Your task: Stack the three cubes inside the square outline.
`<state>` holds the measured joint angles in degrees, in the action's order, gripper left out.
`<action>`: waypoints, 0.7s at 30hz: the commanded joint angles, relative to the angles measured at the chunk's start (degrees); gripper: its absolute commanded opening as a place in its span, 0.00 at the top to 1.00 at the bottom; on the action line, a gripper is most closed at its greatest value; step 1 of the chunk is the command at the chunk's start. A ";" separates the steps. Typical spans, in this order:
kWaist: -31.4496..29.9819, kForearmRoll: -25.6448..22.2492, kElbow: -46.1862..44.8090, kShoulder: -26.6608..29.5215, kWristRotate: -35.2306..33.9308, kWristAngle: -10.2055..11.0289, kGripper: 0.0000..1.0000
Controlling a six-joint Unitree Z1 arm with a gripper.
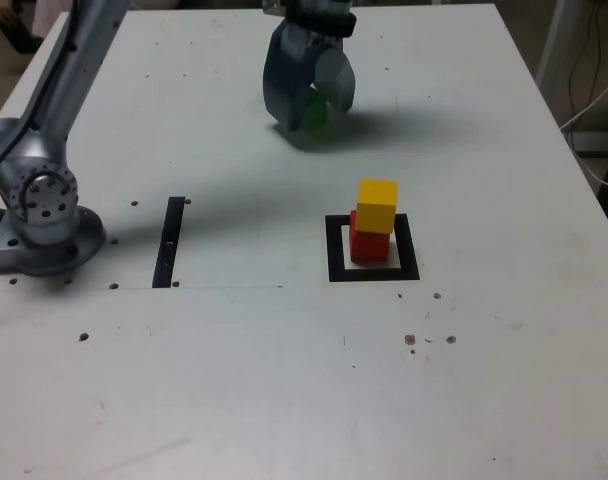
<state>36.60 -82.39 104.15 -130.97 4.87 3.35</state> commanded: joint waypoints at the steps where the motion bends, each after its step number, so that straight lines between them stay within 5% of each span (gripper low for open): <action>1: -0.01 0.07 -0.07 0.28 0.27 -0.12 0.73; 21: -2.68 -0.77 -1.15 5.57 2.25 -1.36 0.74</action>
<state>34.14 -83.03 103.18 -126.04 7.04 2.07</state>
